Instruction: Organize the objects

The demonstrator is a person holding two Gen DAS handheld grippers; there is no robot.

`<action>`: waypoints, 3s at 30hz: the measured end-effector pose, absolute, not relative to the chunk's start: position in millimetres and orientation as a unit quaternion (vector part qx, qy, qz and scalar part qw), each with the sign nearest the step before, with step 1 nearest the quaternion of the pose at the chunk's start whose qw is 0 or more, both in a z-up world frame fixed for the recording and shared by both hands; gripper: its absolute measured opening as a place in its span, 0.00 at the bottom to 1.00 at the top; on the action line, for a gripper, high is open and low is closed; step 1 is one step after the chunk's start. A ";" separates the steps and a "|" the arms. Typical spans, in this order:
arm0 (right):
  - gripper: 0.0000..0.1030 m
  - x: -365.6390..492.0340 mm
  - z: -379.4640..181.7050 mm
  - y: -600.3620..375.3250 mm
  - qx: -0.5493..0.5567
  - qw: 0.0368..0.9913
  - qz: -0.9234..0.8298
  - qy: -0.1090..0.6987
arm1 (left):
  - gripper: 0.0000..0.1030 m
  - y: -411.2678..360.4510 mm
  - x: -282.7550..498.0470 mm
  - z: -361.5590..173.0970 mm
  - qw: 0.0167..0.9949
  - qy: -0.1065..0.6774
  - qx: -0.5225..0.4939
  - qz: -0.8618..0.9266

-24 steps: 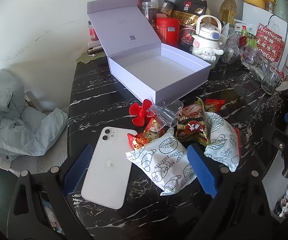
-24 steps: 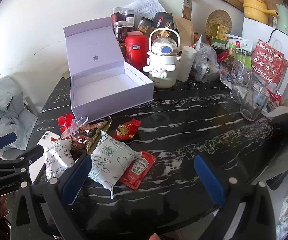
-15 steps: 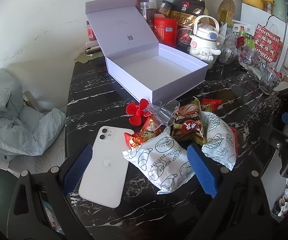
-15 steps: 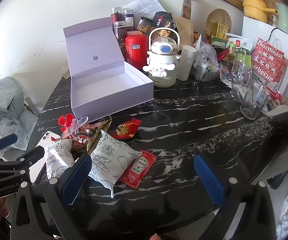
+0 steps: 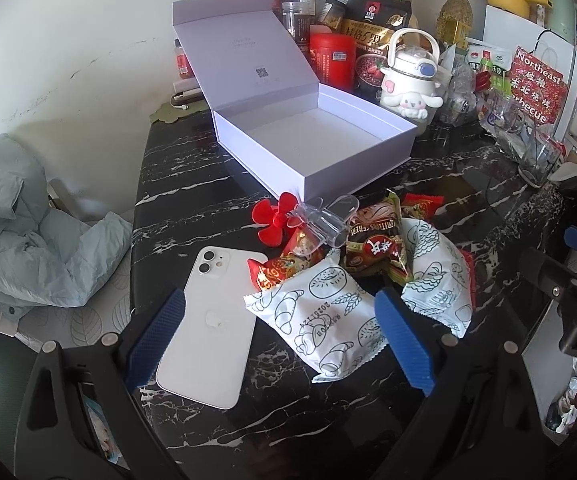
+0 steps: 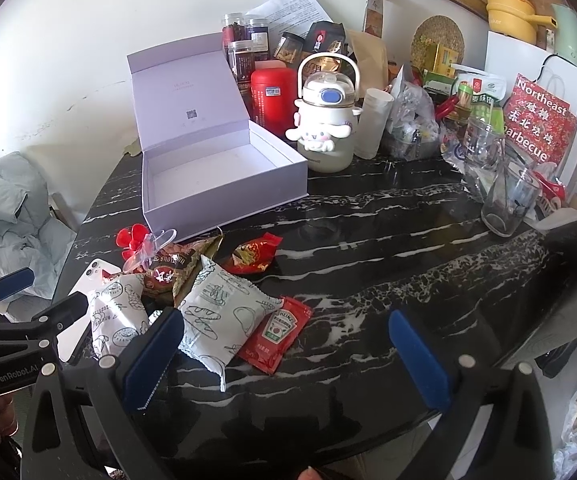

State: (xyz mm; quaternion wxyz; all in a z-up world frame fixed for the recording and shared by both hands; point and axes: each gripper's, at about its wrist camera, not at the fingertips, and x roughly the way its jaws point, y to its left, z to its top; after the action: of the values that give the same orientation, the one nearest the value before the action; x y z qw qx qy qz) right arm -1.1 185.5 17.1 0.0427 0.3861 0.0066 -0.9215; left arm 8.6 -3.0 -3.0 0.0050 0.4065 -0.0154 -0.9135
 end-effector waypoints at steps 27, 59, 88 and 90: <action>1.00 2.5 16.3 185.8 0.386 0.047 -0.921 0.006 | 0.93 1.4 14.5 -5.6 0.002 -0.012 0.413 -0.911; 1.00 18.5 -14.6 209.1 0.427 0.067 -0.902 -0.007 | 0.93 24.2 25.5 -38.2 -0.010 0.008 0.457 -0.889; 0.74 -44.1 -65.1 210.8 0.475 0.128 -0.870 -0.005 | 0.91 22.4 -21.6 -55.4 0.012 0.033 0.480 -0.877; 0.74 -48.3 -66.8 208.0 0.476 0.133 -0.869 0.002 | 0.91 23.1 -23.7 -55.6 0.014 0.031 0.481 -0.876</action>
State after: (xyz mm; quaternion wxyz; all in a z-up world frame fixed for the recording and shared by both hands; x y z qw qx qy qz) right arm -48.3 208.0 -66.8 0.1329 0.4760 0.0018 -0.8694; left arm -23.7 23.1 -55.6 0.0143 0.4807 0.0314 -0.8762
